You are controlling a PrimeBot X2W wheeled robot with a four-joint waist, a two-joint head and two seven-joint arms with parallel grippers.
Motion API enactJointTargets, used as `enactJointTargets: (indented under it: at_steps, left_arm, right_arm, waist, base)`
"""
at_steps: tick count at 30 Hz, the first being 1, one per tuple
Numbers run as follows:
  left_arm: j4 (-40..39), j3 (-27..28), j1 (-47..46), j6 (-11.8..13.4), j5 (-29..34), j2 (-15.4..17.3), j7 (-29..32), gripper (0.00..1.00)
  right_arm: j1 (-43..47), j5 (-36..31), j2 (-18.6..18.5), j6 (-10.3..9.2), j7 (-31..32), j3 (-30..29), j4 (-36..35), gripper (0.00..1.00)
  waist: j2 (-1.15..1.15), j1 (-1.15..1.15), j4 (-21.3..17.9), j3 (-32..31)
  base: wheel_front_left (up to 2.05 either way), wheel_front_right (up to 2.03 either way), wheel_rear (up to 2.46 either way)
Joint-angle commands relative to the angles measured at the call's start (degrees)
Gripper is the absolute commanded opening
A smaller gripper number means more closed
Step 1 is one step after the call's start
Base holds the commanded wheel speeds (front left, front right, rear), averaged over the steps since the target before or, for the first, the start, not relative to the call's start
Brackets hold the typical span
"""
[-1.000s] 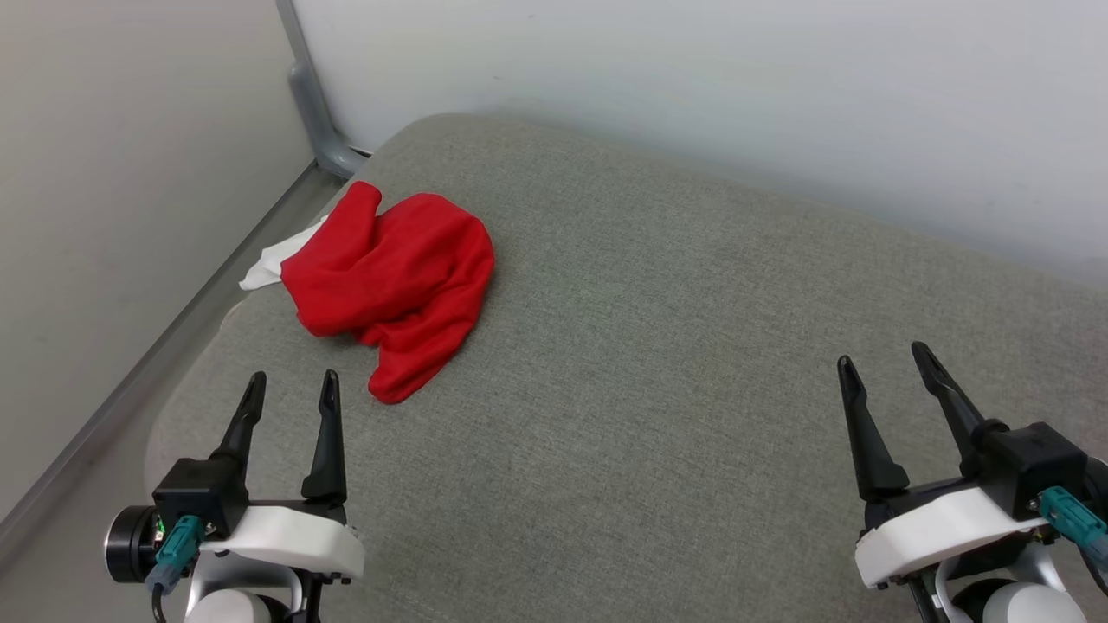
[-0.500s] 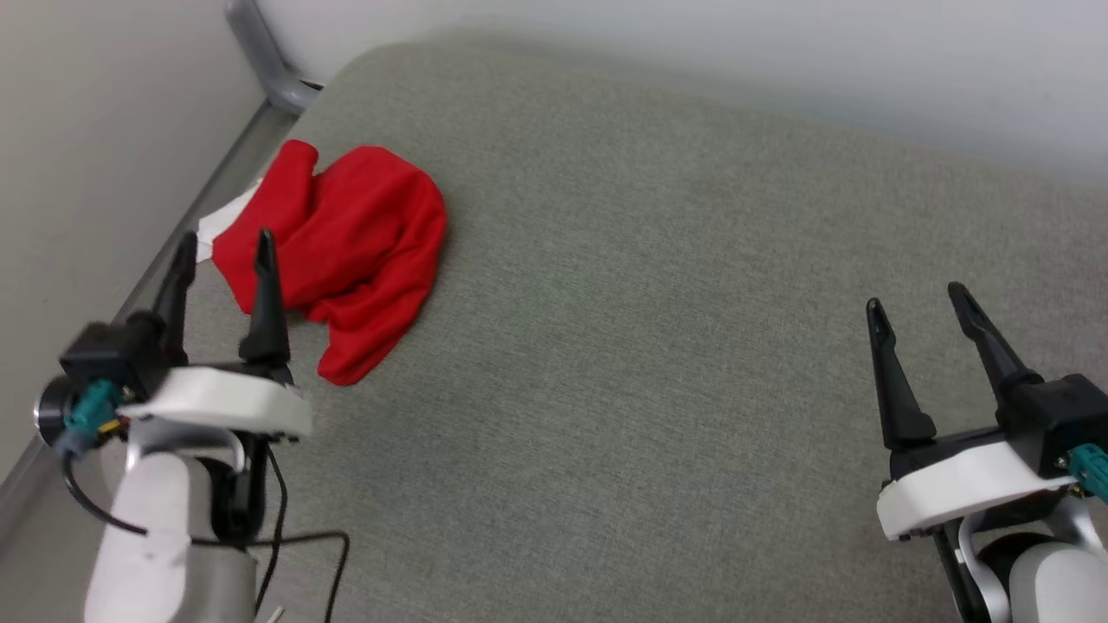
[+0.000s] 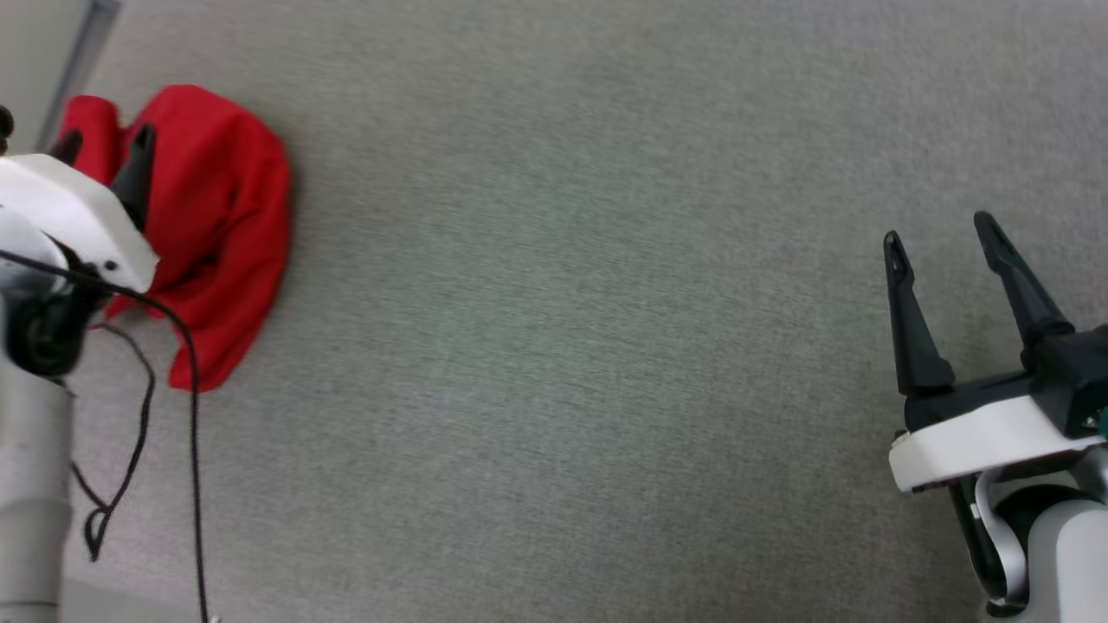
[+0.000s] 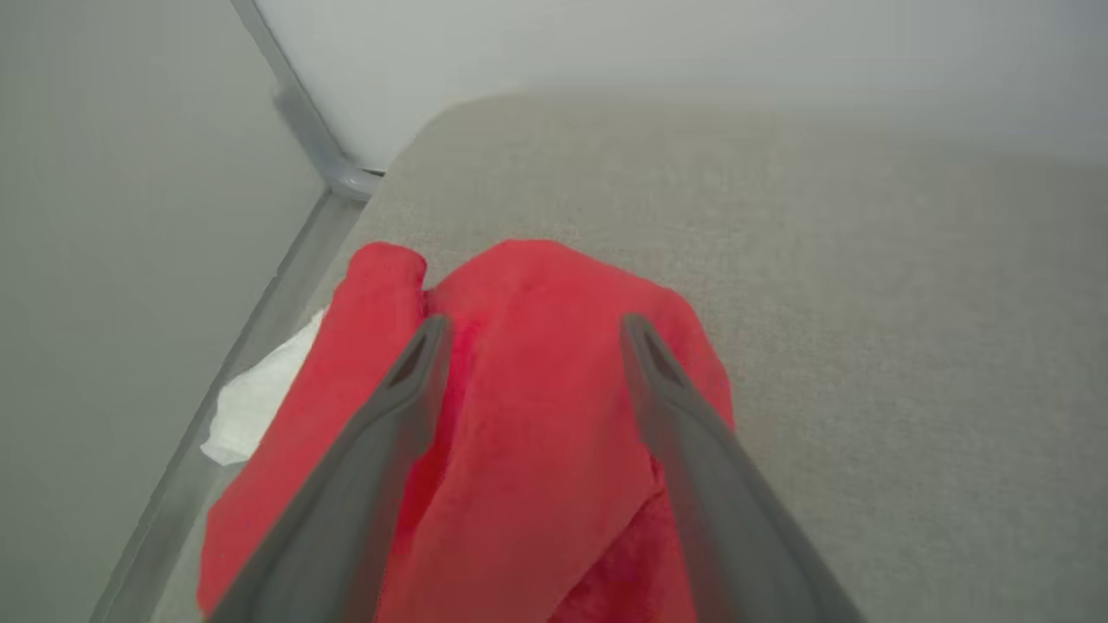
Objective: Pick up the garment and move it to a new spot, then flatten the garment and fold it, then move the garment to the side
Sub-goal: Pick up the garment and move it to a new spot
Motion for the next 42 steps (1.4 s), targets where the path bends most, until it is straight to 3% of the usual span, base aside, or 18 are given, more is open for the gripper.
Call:
enactJointTargets:
  at_steps: [1,6,13,14,16,21,28,34,42]
  left_arm:
    - [1.2,-1.0,-0.8,-0.1,-1.2,1.3,2.5,1.0]
    - [6.4,-3.9,-3.1,0.0,-6.1,5.7,12.0,1.0]
    - [13.8,-6.4,-2.9,0.0,-10.2,6.6,21.9,1.0]
    - [14.3,-6.4,-2.9,0.1,-10.0,6.7,21.3,0.55]
    - [15.0,-6.2,-3.3,0.3,-9.8,6.3,19.2,0.0]
    - [15.6,-6.4,-4.6,1.5,-7.2,6.0,9.4,0.0]
    - [16.3,-5.0,-6.1,5.2,-4.7,4.6,-7.4,0.0]
    - [14.7,-5.0,-5.1,5.2,-3.1,3.2,-19.5,0.0]
    - [10.2,-6.2,-3.5,5.4,-2.6,-0.6,-26.4,0.0]
  right_arm:
    - [-1.0,0.1,0.1,-0.04,-0.3,0.0,0.0,1.0]
    - [-2.4,0.4,0.1,-0.04,-1.2,0.3,0.5,1.0]
    - [-3.4,0.9,0.1,-0.04,-1.8,0.1,1.7,1.0]
    - [-3.6,0.9,0.1,-0.04,-1.8,0.1,1.8,1.0]
    - [-3.9,0.9,0.1,-0.04,-1.8,-0.2,2.0,1.0]
    - [-3.2,0.5,0.1,-0.04,-2.2,-1.6,2.8,1.0]
    - [-1.6,2.3,0.1,-0.04,-3.3,-2.2,4.1,1.0]
    - [0.4,4.0,0.1,-0.05,-4.1,-3.7,5.3,1.0]
    - [3.5,5.6,0.1,-0.04,-4.1,-5.6,5.5,1.0]
  waist:
    - [0.0,-0.01,-2.5,2.9]
    - [0.0,-0.01,-4.1,5.3]
    - [0.0,-0.01,-5.2,6.6]
    - [0.0,-0.01,-5.2,6.6]
    - [0.0,-0.01,-5.3,6.3]
    - [0.0,-0.01,-4.7,3.5]
    - [0.0,-0.01,-4.0,-2.6]
    - [0.0,-0.01,-3.8,-8.3]
    - [0.0,-0.01,-5.0,-13.6]
  base:
    - [0.0,0.0,0.0]
    - [0.0,0.0,0.0]
    - [0.0,0.0,0.0]
    - [0.0,0.0,0.0]
    - [0.0,0.0,0.0]
    - [0.0,0.0,0.0]
    - [0.0,0.0,0.0]
    - [0.0,0.0,0.0]
    - [0.0,0.0,0.0]
